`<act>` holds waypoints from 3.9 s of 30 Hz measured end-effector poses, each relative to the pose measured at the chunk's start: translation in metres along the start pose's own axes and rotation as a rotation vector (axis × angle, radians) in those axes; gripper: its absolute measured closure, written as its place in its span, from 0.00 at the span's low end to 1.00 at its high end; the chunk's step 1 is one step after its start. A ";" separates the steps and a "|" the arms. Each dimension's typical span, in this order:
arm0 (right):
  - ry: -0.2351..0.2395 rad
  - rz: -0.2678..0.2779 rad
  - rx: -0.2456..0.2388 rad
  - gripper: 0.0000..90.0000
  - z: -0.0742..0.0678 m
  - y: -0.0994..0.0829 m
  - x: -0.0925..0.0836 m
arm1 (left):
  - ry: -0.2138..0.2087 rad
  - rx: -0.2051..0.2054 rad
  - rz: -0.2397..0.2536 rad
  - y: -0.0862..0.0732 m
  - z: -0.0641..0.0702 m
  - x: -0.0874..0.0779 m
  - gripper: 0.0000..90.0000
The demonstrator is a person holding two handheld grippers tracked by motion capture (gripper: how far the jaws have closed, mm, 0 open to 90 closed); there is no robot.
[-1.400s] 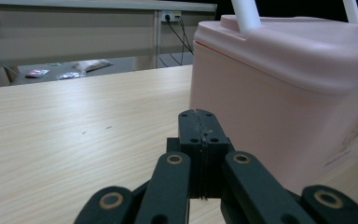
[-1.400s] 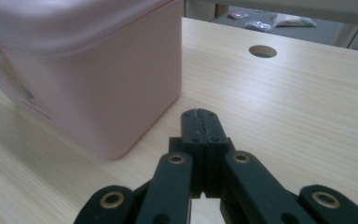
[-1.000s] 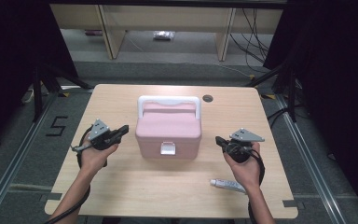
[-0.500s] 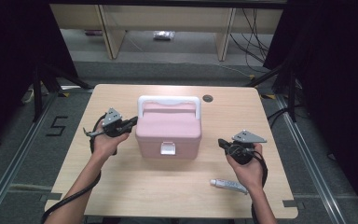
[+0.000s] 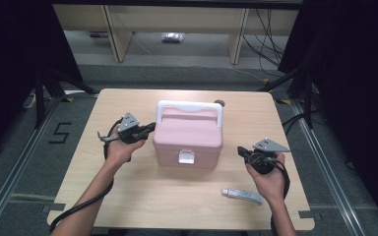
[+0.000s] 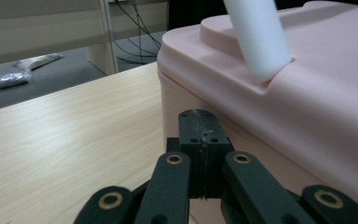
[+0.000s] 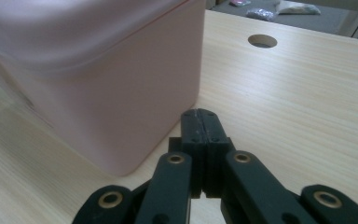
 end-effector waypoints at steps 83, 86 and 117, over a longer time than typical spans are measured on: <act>-0.299 -0.015 0.031 0.83 0.077 -0.027 -0.086 | -0.175 -0.135 0.050 0.048 0.107 0.020 0.46; -0.299 -0.012 0.037 0.83 0.076 -0.025 -0.088 | -0.190 -0.143 0.058 0.054 0.111 0.023 0.46; -0.287 0.004 0.060 0.83 0.068 -0.021 -0.096 | -0.222 -0.185 0.002 0.085 0.134 0.094 0.65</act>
Point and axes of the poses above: each handheld gripper's, and its own axes: x roughly forward along the jaws, y roughly out of its top, z roughly to its right, the point moved 10 cm from there along x, roughly forward along the jaws, and after that the axes turned 1 degree about z, right-handed, at the moved point
